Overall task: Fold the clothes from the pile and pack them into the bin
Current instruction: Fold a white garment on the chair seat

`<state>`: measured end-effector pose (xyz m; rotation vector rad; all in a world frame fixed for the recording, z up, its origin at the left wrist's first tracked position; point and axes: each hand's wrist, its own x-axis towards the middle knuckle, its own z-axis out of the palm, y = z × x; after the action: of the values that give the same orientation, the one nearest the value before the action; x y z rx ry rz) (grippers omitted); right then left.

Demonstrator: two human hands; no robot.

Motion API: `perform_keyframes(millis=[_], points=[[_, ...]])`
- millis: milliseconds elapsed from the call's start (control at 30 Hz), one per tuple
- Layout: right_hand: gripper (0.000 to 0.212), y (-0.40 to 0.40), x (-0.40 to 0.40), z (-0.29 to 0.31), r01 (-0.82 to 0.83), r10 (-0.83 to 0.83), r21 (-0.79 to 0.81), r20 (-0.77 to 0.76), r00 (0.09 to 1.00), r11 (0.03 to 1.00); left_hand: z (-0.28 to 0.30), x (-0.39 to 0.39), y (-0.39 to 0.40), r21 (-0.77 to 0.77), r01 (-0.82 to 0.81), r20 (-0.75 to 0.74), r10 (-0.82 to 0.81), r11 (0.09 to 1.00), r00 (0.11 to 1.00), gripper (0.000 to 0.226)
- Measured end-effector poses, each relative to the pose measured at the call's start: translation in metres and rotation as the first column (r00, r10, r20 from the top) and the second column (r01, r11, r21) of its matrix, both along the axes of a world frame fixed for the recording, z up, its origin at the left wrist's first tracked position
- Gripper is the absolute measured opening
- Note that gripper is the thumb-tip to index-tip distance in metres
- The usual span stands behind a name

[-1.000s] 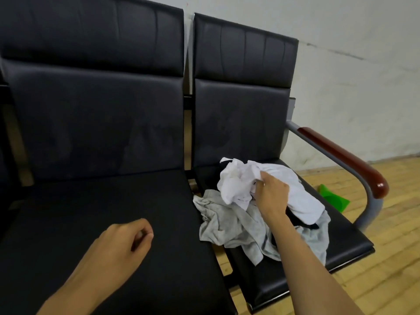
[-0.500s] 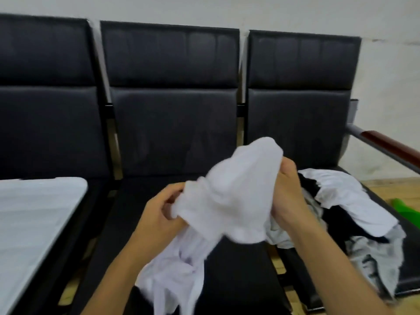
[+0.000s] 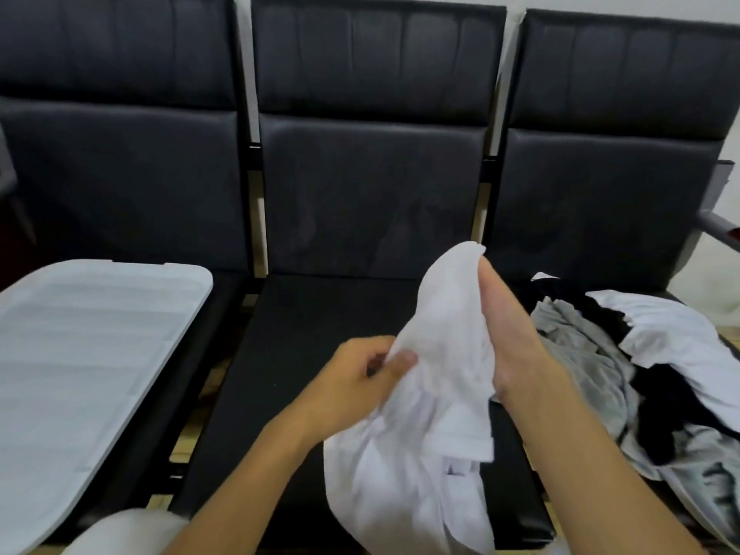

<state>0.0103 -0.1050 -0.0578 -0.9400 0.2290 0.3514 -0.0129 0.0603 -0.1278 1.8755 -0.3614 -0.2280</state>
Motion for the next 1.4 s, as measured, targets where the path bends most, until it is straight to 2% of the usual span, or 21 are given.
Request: perform_keyframes(millis=[33, 100, 200, 267, 333, 367, 433, 533, 600, 667, 700, 733, 800, 867, 1000, 1033, 1100, 1200, 1267, 1333, 1400], points=[[0.046, -0.001, -0.001, 0.005, -0.026, 0.025, 0.04, 0.026, 0.999, 0.999, 0.002, 0.002, 0.004, -0.041, -0.076, 0.045, 0.077, 0.996, 0.996, 0.031], [0.043, -0.011, 0.005, 0.003, -0.005, 0.007, -0.056, 0.034, 0.999, 0.998, 0.007, 0.007, 0.018, -0.142, -0.277, 0.174, 0.299, 0.95, 0.938, 0.033], [0.034, -0.04, 0.017, -0.007, 0.079, -0.049, -0.341, 0.096, 0.994, 0.937, 0.018, 0.019, 0.046, -0.381, -0.563, 0.147, 0.649, 0.734, 0.746, 0.037], [0.032, -0.053, 0.022, -0.014, 0.221, -0.11, -0.584, 0.22, 0.969, 0.781, 0.026, 0.022, 0.066, -0.444, -0.673, 0.067, 0.77, 0.592, 0.634, 0.041], [0.036, -0.06, 0.026, -0.023, 0.316, -0.082, -0.737, 0.336, 0.938, 0.598, 0.031, 0.021, 0.078, -0.398, -0.716, 0.114, 0.805, 0.573, 0.582, 0.042], [0.038, -0.059, 0.026, -0.027, 0.32, -0.044, -0.755, 0.362, 0.931, 0.573, 0.035, 0.019, 0.081, -0.358, -0.715, 0.138, 0.792, 0.6, 0.595, 0.043], [0.04, -0.057, 0.027, -0.031, 0.272, 0.011, -0.715, 0.364, 0.931, 0.644, 0.036, 0.016, 0.082, -0.216, -0.671, 0.13, 0.702, 0.709, 0.7, 0.042], [0.031, -0.049, 0.023, -0.029, 0.128, 0.133, -0.694, 0.309, 0.942, 0.708, 0.024, 0.017, 0.088, 0.225, -0.518, 0.04, 0.524, 0.825, 0.851, 0.038], [0.018, -0.042, 0.02, -0.025, 0.038, 0.233, -0.678, 0.305, 0.923, 0.734, 0.012, 0.015, 0.092, 0.608, -0.323, -0.013, 0.416, 0.725, 0.909, 0.043], [0.016, -0.034, 0.016, -0.021, -0.041, 0.315, -0.637, 0.324, 0.892, 0.77, 0.004, 0.012, 0.091, 0.788, -0.154, -0.086, 0.355, 0.596, 0.931, 0.053], [0.019, -0.029, 0.014, -0.02, -0.094, 0.362, -0.619, 0.324, 0.874, 0.78, 0.002, 0.011, 0.087, 0.769, -0.113, -0.105, 0.298, 0.629, 0.949, 0.058], [0.021, -0.023, 0.013, -0.019, -0.153, 0.419, -0.605, 0.328, 0.847, 0.782, 0.003, 0.01, 0.079, 0.68, -0.081, -0.106, 0.206, 0.729, 0.973, 0.063], [0.021, -0.008, 0.008, -0.016, -0.265, 0.528, -0.575, 0.354, 0.772, 0.774, 0.012, 0.007, 0.06, 0.36, 0.022, -0.089, 0.011, 0.933, 0.996, 0.074], [0.023, 0.001, 0.003, -0.013, -0.354, 0.592, -0.532, 0.387, 0.707, 0.769, 0.015, 0.008, 0.049, 0.197, 0.092, -0.072, -0.079, 0.976, 0.994, 0.068], [0.037, -0.004, 0.0, -0.006, -0.423, 0.634, -0.497, 0.407, 0.657, 0.757, 0.008, 0.011, 0.049, 0.375, -0.019, 0.018, 0.014, 0.927, 1.0, 0.01], [0.039, -0.008, 0.001, -0.006, -0.398, 0.634, -0.531, 0.394, 0.665, 0.748, 0.005, 0.013, 0.052, 0.423, -0.053, 0.03, 0.044, 0.905, 0.999, 0.011], [0.042, -0.02, 0.007, -0.011, -0.306, 0.65, -0.695, 0.303, 0.697, 0.651, 0.003, 0.017, 0.063, 0.45, -0.137, 0.072, 0.117, 0.883, 0.991, 0.016], [0.033, -0.041, 0.018, -0.029, -0.138, 0.696, -0.958, 0.08, 0.714, 0.251, 0.012, 0.019, 0.082, 0.343, -0.33, 0.227, 0.263, 0.879, 0.938, 0.032], [0.034, -0.051, 0.024, -0.044, -0.084, 0.678, -0.996, -0.069, 0.732, -0.01, 0.021, 0.015, 0.091, 0.299, -0.46, 0.325, 0.364, 0.836, 0.873, 0.04], [0.034, -0.058, 0.032, -0.059, -0.051, 0.602, -0.995, -0.094, 0.793, -0.089, 0.023, 0.013, 0.099, 0.281, -0.543, 0.399, 0.418, 0.792, 0.816, 0.04], [0.023, -0.063, 0.04, -0.067, 0.063, 0.534, -0.99, -0.013, 0.845, -0.124, 0.02, 0.013, 0.108, 0.312, -0.578, 0.453, 0.416, 0.755, 0.788, 0.038]])
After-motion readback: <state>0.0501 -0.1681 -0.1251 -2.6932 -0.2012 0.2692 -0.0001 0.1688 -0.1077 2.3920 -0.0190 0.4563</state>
